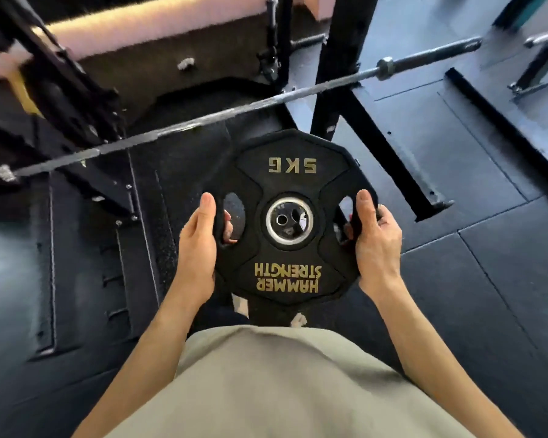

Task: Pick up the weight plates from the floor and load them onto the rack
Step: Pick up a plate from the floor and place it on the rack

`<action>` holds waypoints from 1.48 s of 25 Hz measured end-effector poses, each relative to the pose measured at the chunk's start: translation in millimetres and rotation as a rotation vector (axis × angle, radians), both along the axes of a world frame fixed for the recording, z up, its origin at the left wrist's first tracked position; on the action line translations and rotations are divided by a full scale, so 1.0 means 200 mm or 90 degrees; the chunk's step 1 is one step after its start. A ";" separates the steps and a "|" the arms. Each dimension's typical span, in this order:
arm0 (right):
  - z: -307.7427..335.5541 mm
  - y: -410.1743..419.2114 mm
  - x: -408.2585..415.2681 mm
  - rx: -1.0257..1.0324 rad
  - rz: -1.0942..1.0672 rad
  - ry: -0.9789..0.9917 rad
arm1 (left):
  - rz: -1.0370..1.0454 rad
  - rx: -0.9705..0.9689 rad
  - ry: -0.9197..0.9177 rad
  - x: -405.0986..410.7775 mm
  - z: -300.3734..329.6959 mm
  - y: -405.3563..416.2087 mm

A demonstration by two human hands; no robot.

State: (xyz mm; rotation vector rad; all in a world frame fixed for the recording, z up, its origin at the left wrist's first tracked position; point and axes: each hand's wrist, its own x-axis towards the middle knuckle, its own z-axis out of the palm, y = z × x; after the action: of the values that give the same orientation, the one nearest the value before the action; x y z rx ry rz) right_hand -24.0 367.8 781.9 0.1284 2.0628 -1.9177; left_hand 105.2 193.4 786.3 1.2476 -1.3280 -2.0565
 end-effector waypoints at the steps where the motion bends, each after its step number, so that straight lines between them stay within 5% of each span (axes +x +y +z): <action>1: 0.02 -0.03 0.02 -0.005 0.051 0.003 | 0.056 -0.002 0.003 0.09 0.02 0.03; 8: 0.16 -0.34 0.45 -0.082 0.400 -0.016 | 0.419 -0.046 0.016 0.84 0.15 0.20; 15: 0.22 -0.61 1.44 -0.126 0.671 -0.057 | 0.649 -0.102 -0.014 1.89 0.25 0.40; 26: 0.27 -0.96 2.80 -0.137 0.851 -0.090 | 0.842 -0.136 -0.063 3.16 0.30 0.35; 37: 0.24 -2.02 3.67 -0.129 0.930 -0.083 | 0.916 -0.142 -0.049 3.96 0.27 -0.60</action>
State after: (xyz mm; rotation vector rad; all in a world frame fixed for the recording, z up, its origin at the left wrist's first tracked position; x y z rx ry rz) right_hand 710.1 -35.3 830.2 -0.9739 1.1337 -1.0456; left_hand 896.7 74.3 839.8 1.4713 -0.3235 -0.8037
